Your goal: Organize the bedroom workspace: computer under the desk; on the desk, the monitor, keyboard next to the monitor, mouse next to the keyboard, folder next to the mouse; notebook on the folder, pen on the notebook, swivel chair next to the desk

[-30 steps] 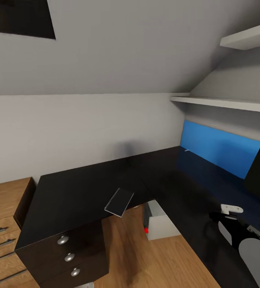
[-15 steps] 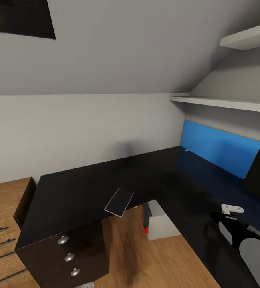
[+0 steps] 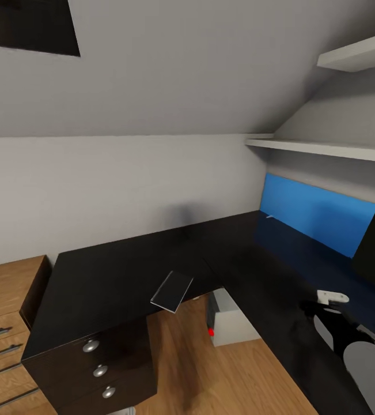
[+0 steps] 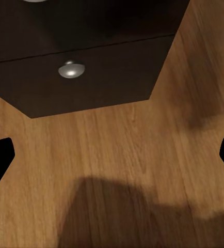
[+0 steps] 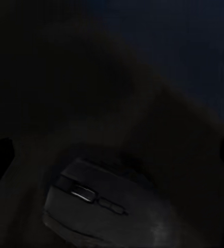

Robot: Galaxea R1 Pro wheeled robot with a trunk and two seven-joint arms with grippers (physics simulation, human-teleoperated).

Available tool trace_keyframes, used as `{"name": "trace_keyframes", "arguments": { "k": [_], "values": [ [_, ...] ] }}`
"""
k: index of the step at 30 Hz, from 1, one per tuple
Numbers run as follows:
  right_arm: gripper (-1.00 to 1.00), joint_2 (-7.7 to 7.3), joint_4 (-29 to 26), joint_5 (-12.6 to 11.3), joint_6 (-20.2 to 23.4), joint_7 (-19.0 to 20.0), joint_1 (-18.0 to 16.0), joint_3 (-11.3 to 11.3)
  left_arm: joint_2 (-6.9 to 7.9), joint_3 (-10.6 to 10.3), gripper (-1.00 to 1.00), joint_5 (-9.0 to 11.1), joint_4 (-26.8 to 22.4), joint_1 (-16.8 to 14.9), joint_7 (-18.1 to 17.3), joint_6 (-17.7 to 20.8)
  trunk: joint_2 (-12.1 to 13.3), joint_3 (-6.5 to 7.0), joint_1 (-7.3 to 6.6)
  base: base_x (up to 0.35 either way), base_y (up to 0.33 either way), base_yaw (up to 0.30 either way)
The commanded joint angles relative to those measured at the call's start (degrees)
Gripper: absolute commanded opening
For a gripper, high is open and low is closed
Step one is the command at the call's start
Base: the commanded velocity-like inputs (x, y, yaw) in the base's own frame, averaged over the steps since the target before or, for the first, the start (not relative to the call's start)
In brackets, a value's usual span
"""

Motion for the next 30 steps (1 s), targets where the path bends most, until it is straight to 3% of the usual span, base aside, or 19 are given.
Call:
{"name": "trace_keyframes", "arguments": {
  "k": [1, 3, 10, 13, 17, 22, 30],
  "values": [
    [1.0, 0.46, -1.0, -0.4, 0.4, -0.1, 0.0, 0.0, 0.05, -0.3, 1.0, 0.6, 0.0, 0.0, 0.4, -0.2, 0.0, -0.06, 0.0, 0.0, 0.0, 0.0],
    [1.0, 1.18, -1.7, -0.5, 0.4, -0.1, 0.0, -0.1, 0.05, -0.3, 1.0, 0.6, 0.1, 0.0, 0.4, -0.2, 0.0, -0.06, 0.0, 0.0, 0.0, 0.0],
    [1.0, 7.14, -3.0, -0.3, -0.3, -0.7, 0.1, -0.2, 0.1, -0.4, 1.0, 0.5, 0.2, 0.0, 0.3, -0.2, 0.0, -0.06, 0.0, 0.0, 0.0, 0.159],
    [1.0, 8.46, -3.1, -0.2, -1.4, -1.4, 0.1, -0.2, 0.11, -0.4, 1.0, 0.4, 0.2, -0.1, 0.3, -0.2, 0.0, -0.06, 0.0, 0.0, 0.0, 0.256],
    [1.0, 13.28, -3.0, 0.1, -5.8, -4.3, 0.4, 0.0, 0.19, -0.5, 1.0, 0.4, 0.5, -0.1, 0.1, -0.2, 0.0, -0.06, 0.0, 0.0, 0.0, 0.275],
    [1.0, 15.45, -2.9, 0.3, -7.1, -4.8, 0.8, 0.1, 0.22, -0.5, 1.0, 0.4, 1.1, 0.0, 0.1, -0.2, 0.0, -0.06, 0.0, 0.0, 0.0, 0.28],
    [1.0, 17.35, -3.7, 0.3, -7.3, -5.0, 1.0, 0.2, 0.22, -0.6, 1.0, 0.2, 5.6, 0.0, 0.1, -0.2, 0.0, -0.06, 0.0, 0.0, 0.0, 0.28]
  ]
}}
